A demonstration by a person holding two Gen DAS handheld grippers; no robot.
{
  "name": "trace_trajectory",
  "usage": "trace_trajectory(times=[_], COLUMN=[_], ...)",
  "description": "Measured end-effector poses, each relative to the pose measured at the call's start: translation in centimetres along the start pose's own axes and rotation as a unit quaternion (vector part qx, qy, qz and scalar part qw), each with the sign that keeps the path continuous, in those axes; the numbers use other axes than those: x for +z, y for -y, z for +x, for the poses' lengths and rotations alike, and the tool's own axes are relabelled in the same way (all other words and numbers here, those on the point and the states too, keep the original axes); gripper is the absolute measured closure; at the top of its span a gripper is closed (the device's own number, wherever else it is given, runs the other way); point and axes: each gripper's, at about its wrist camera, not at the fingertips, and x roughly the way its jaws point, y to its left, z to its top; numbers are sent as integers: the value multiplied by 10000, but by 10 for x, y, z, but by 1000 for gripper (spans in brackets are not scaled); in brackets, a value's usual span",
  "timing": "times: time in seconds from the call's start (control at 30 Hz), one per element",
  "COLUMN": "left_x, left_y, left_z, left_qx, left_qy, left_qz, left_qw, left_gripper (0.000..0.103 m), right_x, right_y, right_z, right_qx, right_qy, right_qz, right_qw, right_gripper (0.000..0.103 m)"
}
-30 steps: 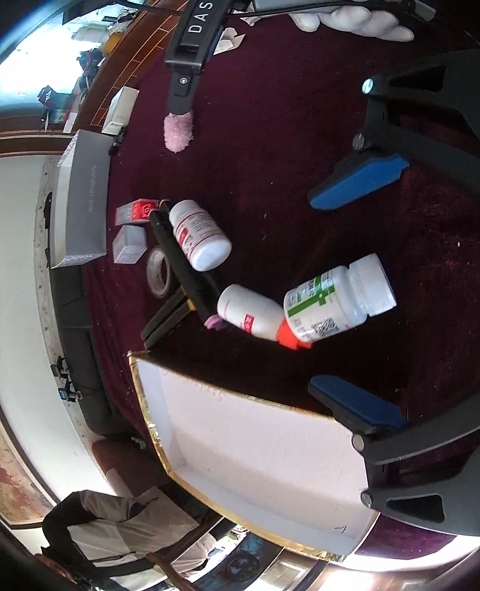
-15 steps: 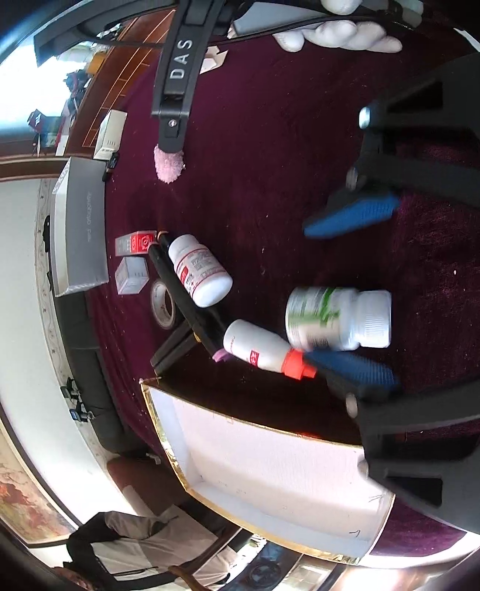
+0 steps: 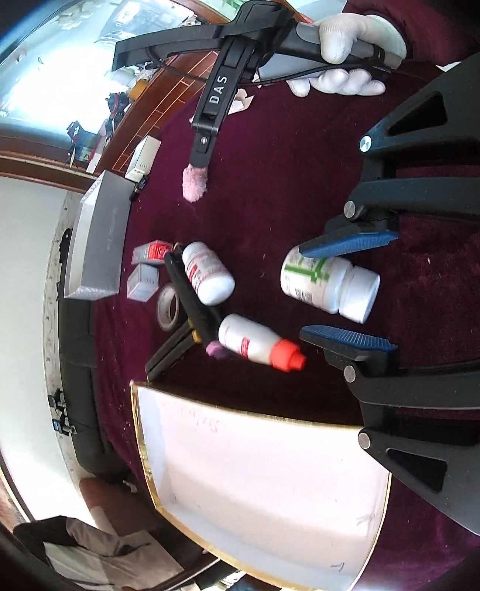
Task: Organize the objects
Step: 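Close the left tool on the green-labelled white bottle and lift it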
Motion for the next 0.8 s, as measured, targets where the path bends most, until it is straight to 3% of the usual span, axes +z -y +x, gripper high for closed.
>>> trace_trajectory(times=[0.1,0.2,0.3,0.43,0.63,0.8], left_x=[0,-1,-3,-9,-11,-8], left_y=[14,20,22,25,7,-23], left_z=[1,11,20,30,11,-32], left_qx=[105,202,400,403,159,31], left_qy=[78,-82,-166,-338,-131,369], left_qz=[374,641,699,713,221,-145], left_qw=[9992,9977,9966,9961,9995,9992], left_gripper=[70,70,70,72,74,74], right_x=[0,0,0,0,0,4], right_y=[0,1,1,0,-1,-17], right_z=[0,0,1,2,2,-9], right_qx=[19,39,43,22,-57,-125], right_qy=[-6,-14,-18,-31,7,111], right_qz=[2,29,36,8,-33,-312], right_qw=[10000,10000,10000,10000,10000,9994], right_gripper=[0,0,0,0,0,0])
